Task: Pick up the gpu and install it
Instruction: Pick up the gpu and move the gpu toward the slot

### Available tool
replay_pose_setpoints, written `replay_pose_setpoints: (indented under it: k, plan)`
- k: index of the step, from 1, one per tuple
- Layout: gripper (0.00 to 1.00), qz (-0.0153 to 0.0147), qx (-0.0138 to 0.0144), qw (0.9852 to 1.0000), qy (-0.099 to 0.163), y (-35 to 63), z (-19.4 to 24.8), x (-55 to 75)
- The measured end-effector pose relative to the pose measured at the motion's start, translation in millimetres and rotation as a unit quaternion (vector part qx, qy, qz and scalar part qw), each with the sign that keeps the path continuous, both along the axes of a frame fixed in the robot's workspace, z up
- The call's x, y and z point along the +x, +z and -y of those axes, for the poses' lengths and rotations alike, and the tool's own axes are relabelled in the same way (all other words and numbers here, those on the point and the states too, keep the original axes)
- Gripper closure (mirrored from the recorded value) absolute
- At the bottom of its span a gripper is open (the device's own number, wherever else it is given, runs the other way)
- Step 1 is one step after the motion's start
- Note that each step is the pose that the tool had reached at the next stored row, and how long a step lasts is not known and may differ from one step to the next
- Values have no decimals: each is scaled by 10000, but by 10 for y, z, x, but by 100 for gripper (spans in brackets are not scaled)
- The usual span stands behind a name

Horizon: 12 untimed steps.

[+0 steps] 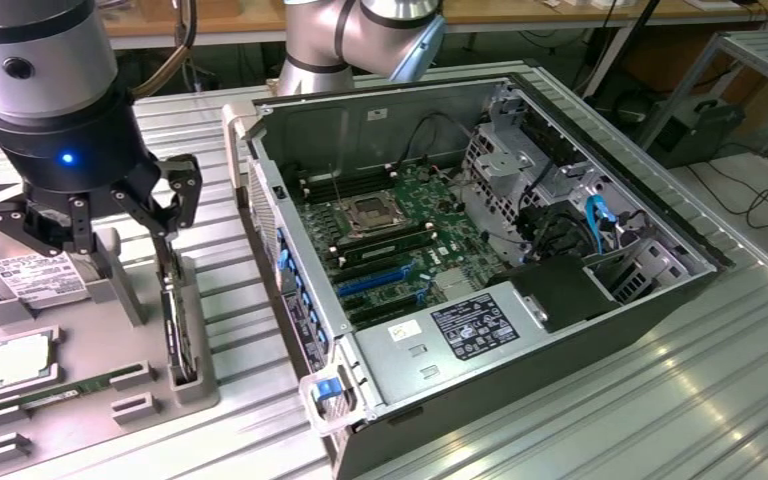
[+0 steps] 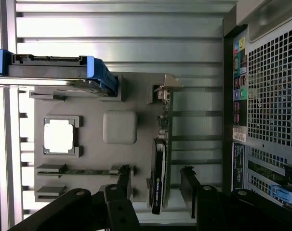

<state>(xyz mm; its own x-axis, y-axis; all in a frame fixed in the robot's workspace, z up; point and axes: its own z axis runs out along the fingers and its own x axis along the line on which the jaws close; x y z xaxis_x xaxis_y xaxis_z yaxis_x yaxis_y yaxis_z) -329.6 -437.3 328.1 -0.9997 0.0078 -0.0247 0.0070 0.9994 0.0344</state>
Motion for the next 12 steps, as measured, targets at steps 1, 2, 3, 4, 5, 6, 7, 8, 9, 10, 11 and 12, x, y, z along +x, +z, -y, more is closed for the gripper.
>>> replay_pose_setpoints:
  k: [1, 2, 3, 4, 5, 6, 7, 8, 9, 10, 11, 12]
  plan:
    - [46, 0, 0, 10000, 0, -8, 0, 0]
    - [46, 0, 0, 10000, 0, -17, 0, 0]
    - [46, 0, 0, 10000, 0, -26, 0, 0]
    - [46, 0, 0, 10000, 0, -33, 0, 0]
    - [46, -1, 0, 10000, 0, -44, 0, 0]
    - [46, -1, -1, 10000, 0, -64, 0, 0]
    - [46, -1, -2, 10000, 0, -83, 0, 0]
    - [46, 0, -3, 10000, 0, -99, 0, 0]
    - [46, 0, -3, 10000, 0, -115, 0, 0]
    - [46, 0, -3, 10000, 0, -126, 1, 0]
    - [46, 0, -3, 10000, -1, -139, 3, -1]
    - [46, 0, -3, 10000, 0, -153, 5, 0]
